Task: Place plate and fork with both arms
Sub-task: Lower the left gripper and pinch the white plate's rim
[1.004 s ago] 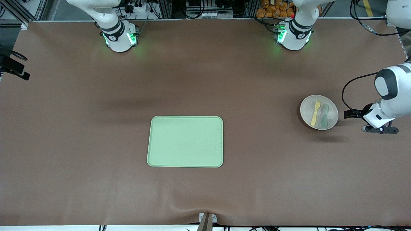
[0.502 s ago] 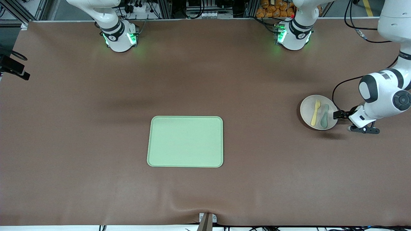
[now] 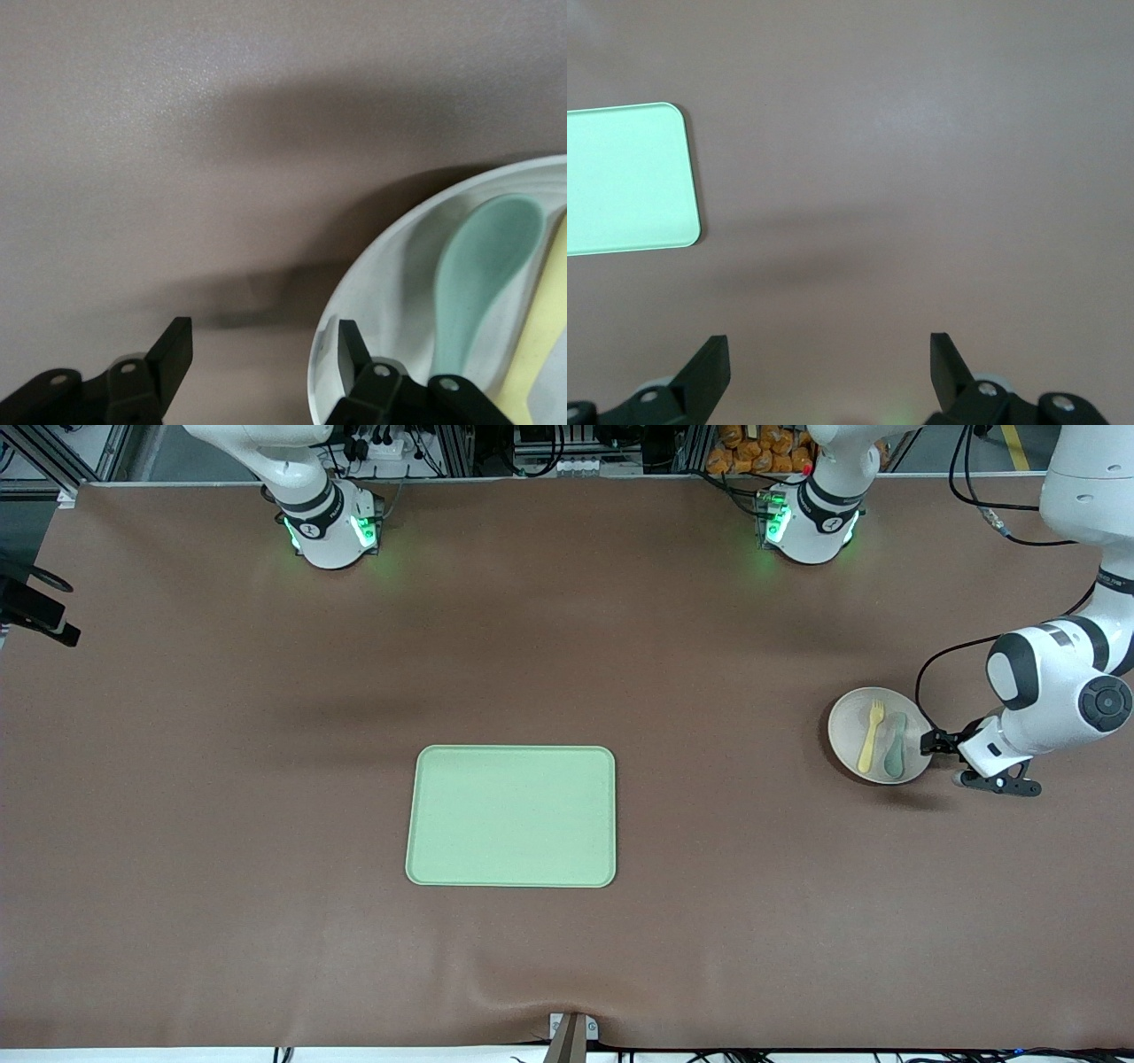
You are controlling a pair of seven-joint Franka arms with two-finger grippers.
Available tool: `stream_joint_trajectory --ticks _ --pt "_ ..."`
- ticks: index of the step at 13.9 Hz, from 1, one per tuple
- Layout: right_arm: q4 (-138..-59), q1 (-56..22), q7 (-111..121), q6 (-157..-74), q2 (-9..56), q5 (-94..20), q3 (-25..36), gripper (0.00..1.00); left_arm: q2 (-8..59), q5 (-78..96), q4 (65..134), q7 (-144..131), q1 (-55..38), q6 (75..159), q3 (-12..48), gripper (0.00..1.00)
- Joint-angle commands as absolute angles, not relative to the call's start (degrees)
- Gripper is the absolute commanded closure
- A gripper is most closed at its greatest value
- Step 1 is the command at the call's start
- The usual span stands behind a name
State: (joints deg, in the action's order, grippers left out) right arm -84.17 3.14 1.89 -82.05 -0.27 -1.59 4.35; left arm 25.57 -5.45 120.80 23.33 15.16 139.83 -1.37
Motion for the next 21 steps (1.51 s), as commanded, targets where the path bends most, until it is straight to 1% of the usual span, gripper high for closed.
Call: stream_joint_trajectory --ticks 1,5,6,8,9,10,11,15,16,17,18,20,21 --pt "-83.7 3.9 1.2 -81.5 -0.2 -2.4 3.9 0.0 24.6 -6.6 121.4 24.2 15.9 140.0 -0.8 0.32" --pt "-83.7 3.9 1.2 -81.5 -0.2 -2.4 3.9 0.0 24.3 -5.8 121.2 24.7 15.9 138.9 -0.4 0.33" --pt "-83.6 3.9 1.2 -81.5 -0.2 -2.4 3.9 0.0 24.3 -5.7 121.2 24.7 15.9 138.9 -0.3 0.34" --pt "-83.6 3.9 1.2 -81.5 -0.2 -2.4 3.9 0.0 24.3 -5.7 121.3 24.7 15.9 138.8 -0.3 0.41" --pt "-83.6 3.9 1.2 -81.5 -0.2 -2.4 3.9 0.0 24.2 -5.5 121.3 24.7 15.9 138.8 -0.3 0.47" --pt "-83.6 3.9 1.2 -81.5 -0.2 -2.4 3.9 0.0 24.2 -5.5 121.3 24.7 15.9 138.8 -0.1 0.48" --pt "-83.6 3.9 1.2 -81.5 -0.2 -2.4 3.9 0.0 24.2 -5.1 121.4 24.7 15.9 138.4 0.1 0.53" --pt "-83.6 3.9 1.2 -81.5 -0.2 -2.4 3.9 0.0 23.9 -3.8 120.8 24.8 15.9 135.7 0.9 0.54" --pt "-83.6 3.9 1.2 -81.5 -0.2 -2.4 3.9 0.0 24.0 -3.8 120.8 24.8 16.1 135.7 0.9 0.58" --pt "-83.6 3.9 1.2 -81.5 -0.2 -2.4 3.9 0.0 24.0 -3.8 120.8 24.8 16.1 135.7 0.9 0.64" --pt "-83.6 3.9 1.2 -81.5 -0.2 -2.4 3.9 0.0 24.0 -3.8 120.8 24.8 16.1 135.7 0.8 0.65" --pt "-83.6 3.9 1.2 -81.5 -0.2 -2.4 3.9 0.0 24.0 -3.8 120.8 24.8 16.2 135.6 0.8 0.74" --pt "-83.6 3.9 1.2 -81.5 -0.2 -2.4 3.9 0.0 24.0 -3.8 120.8 24.8 16.2 135.6 0.8 0.78"
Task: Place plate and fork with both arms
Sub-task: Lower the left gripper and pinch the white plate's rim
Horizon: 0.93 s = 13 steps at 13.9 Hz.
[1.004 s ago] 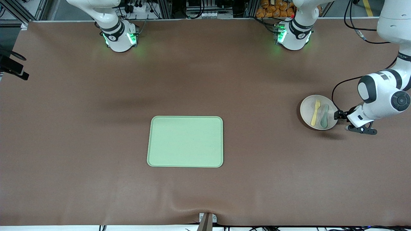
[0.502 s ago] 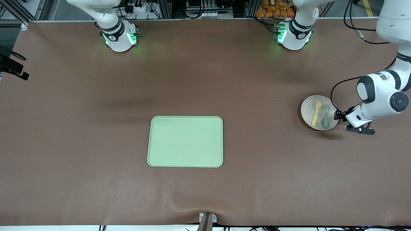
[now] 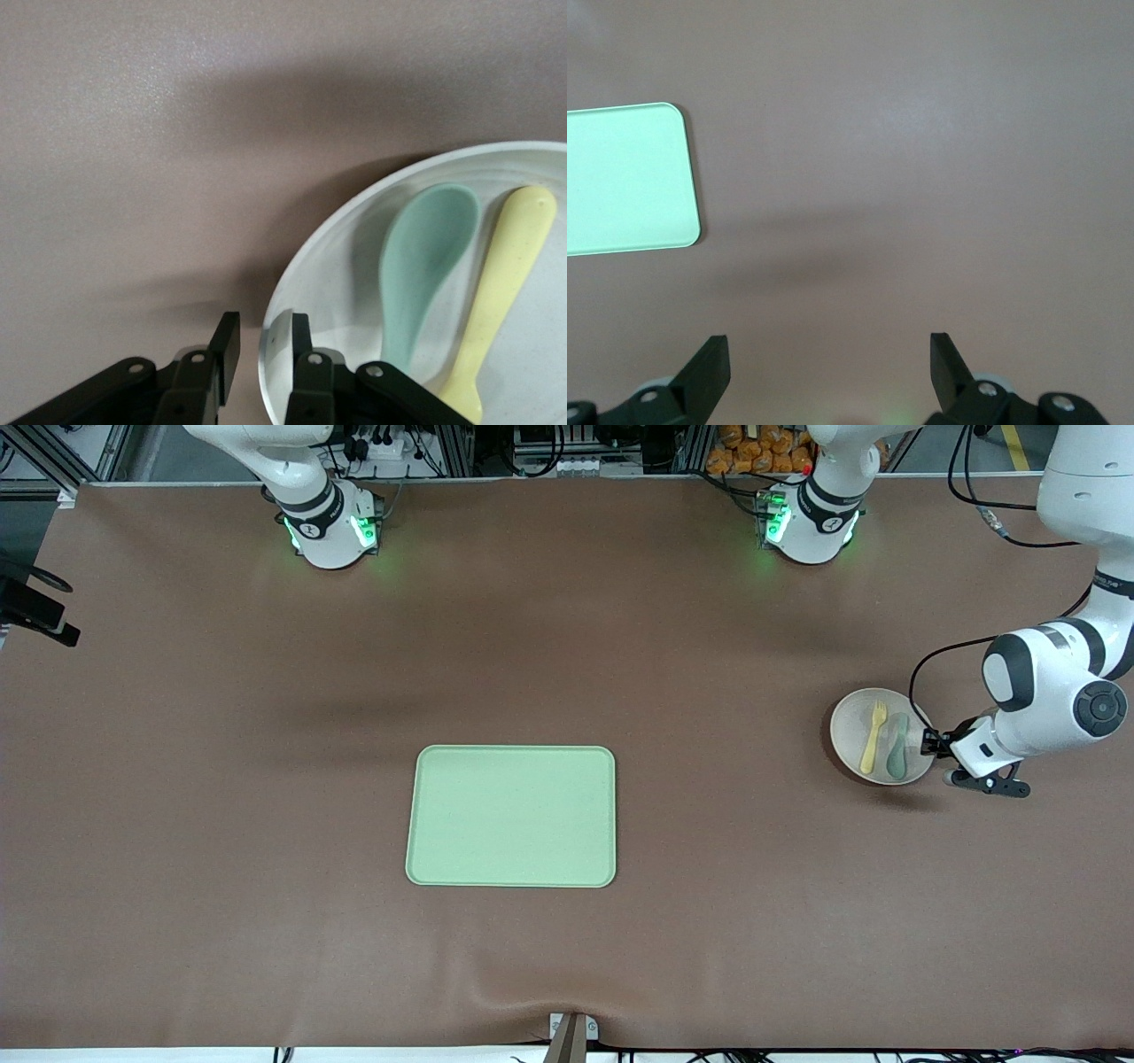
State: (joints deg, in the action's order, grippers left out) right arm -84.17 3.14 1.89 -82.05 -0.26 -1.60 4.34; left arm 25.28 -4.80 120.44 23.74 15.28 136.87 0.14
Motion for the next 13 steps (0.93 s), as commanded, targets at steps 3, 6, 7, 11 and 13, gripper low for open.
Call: stream_joint_trajectory --ticks 3,6,7,11,13 --pt "-83.6 3.9 1.2 -81.6 -0.2 -2.4 3.9 0.0 23.9 -3.8 120.8 24.9 16.5 135.5 1.0 0.84" --pt "-83.6 3.9 1.2 -81.5 -0.2 -2.4 3.9 0.0 23.9 -3.8 120.6 24.8 16.6 135.1 1.1 0.91" --pt "-83.6 3.9 1.2 -81.5 -0.2 -2.4 3.9 0.0 23.9 -3.7 120.3 24.8 16.5 135.0 1.2 0.96" --pt "-83.6 3.9 1.2 -81.6 -0.2 -2.4 3.9 0.0 24.0 -1.7 117.1 24.8 16.6 129.9 1.9 1.0" --pt "-83.6 4.0 1.2 -81.6 -0.2 -2.4 3.9 0.0 24.1 -1.5 114.4 24.8 16.3 125.5 2.1 1.0"
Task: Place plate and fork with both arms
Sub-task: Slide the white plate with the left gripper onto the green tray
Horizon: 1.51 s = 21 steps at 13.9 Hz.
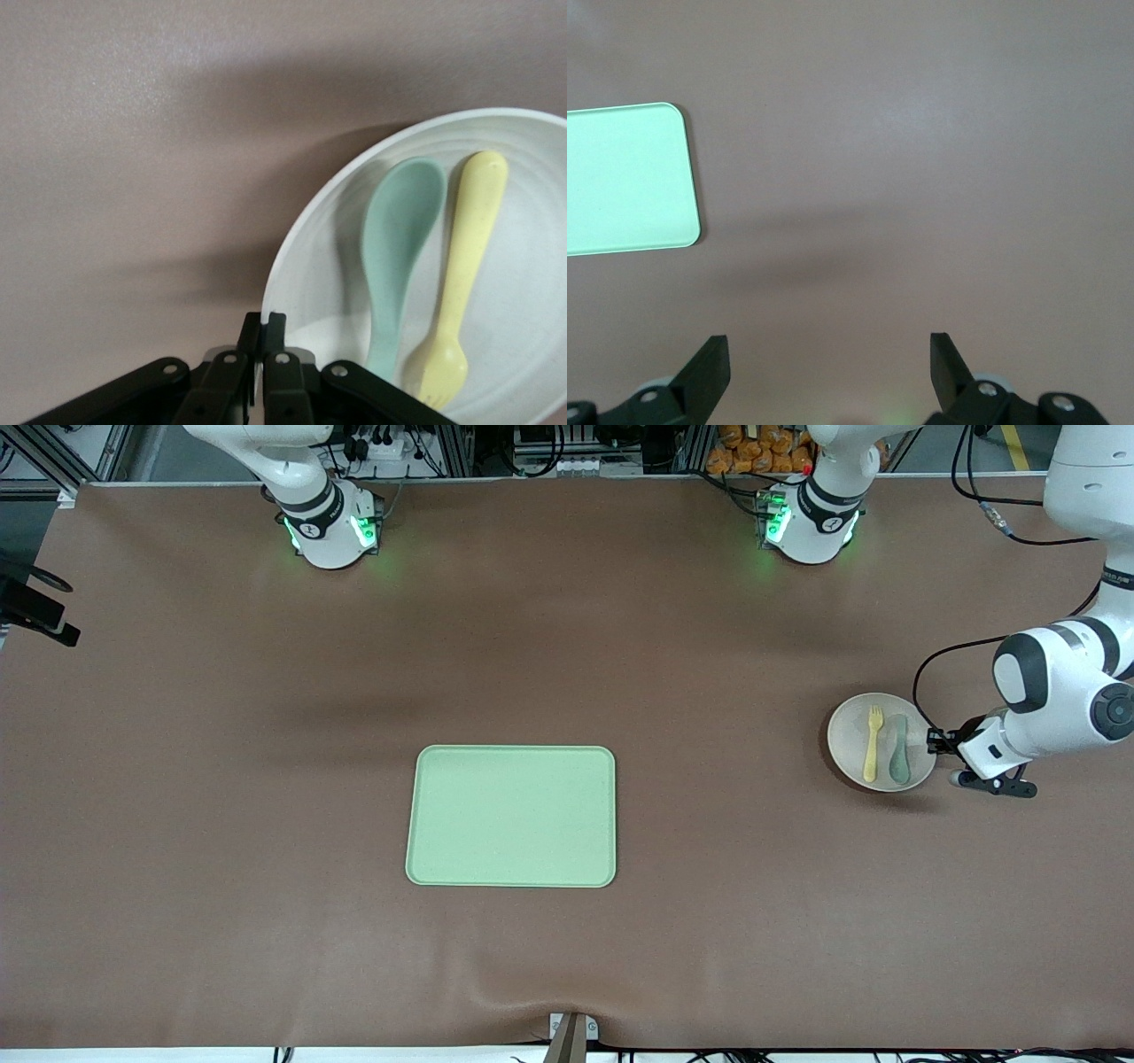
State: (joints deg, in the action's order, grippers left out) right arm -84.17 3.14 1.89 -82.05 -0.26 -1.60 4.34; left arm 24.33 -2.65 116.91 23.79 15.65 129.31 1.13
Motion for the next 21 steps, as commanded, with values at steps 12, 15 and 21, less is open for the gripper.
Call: stream_joint_trajectory --ticks 12,15,21 --pt "-83.6 4.1 1.3 -81.7 -0.1 -2.4 3.9 0.0 24.7 12.0 106.8 30.1 15.4 114.5 6.6 1.0" --pt "-83.6 4.6 1.4 -81.8 0.1 -2.4 3.9 0.0 25.7 14.9 106.4 24.4 14.6 114.6 10.7 1.0" --pt "-83.7 4.8 1.5 -81.8 0.1 -2.4 3.9 0.0 27.6 18.1 102.6 9.5 5.3 114.7 11.4 1.0"
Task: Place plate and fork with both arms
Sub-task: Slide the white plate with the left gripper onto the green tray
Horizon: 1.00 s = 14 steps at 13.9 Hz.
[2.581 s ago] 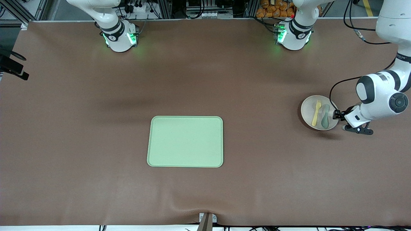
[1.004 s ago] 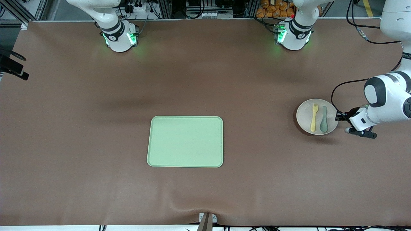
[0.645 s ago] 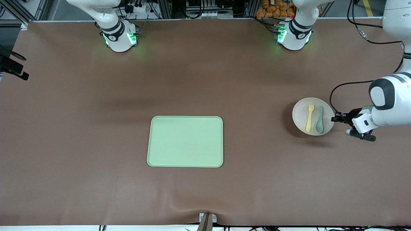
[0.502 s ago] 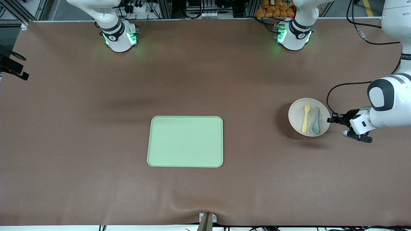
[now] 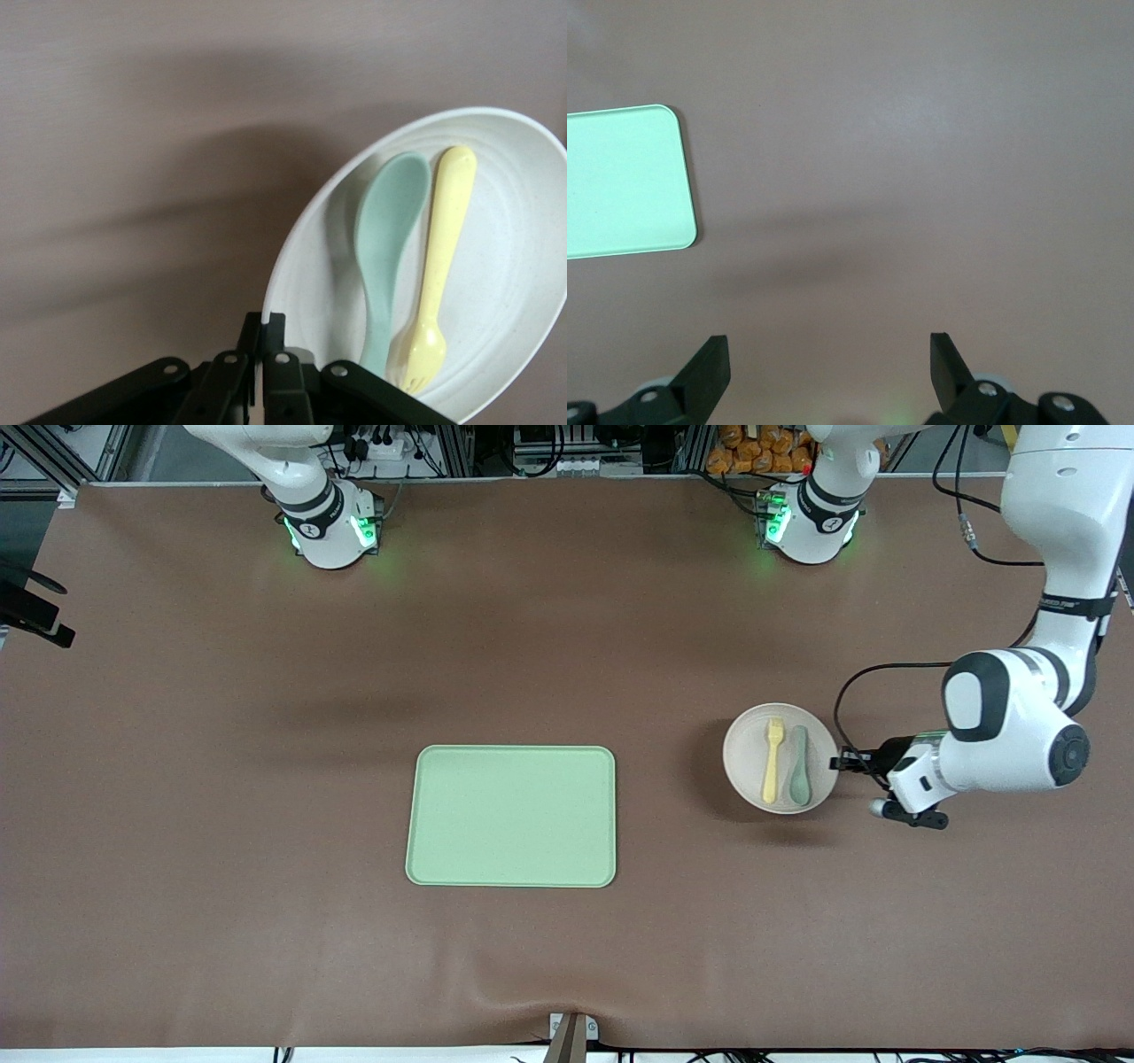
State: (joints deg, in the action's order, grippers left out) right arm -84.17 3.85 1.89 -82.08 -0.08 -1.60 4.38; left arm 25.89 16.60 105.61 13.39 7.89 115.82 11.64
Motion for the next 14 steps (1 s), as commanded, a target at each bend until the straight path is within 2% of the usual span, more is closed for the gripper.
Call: stream_joint_trajectory --ticks 1,14 --pt "-83.7 4.8 1.4 -81.9 0.1 -2.4 3.9 0.0 28.6 18.5 100.9 7.1 4.0 114.7 11.4 1.0" --pt "-83.7 4.8 1.5 -82.0 0.1 -2.4 3.9 0.0 39.6 26.0 89.7 -15.3 -14.1 124.7 11.3 1.0"
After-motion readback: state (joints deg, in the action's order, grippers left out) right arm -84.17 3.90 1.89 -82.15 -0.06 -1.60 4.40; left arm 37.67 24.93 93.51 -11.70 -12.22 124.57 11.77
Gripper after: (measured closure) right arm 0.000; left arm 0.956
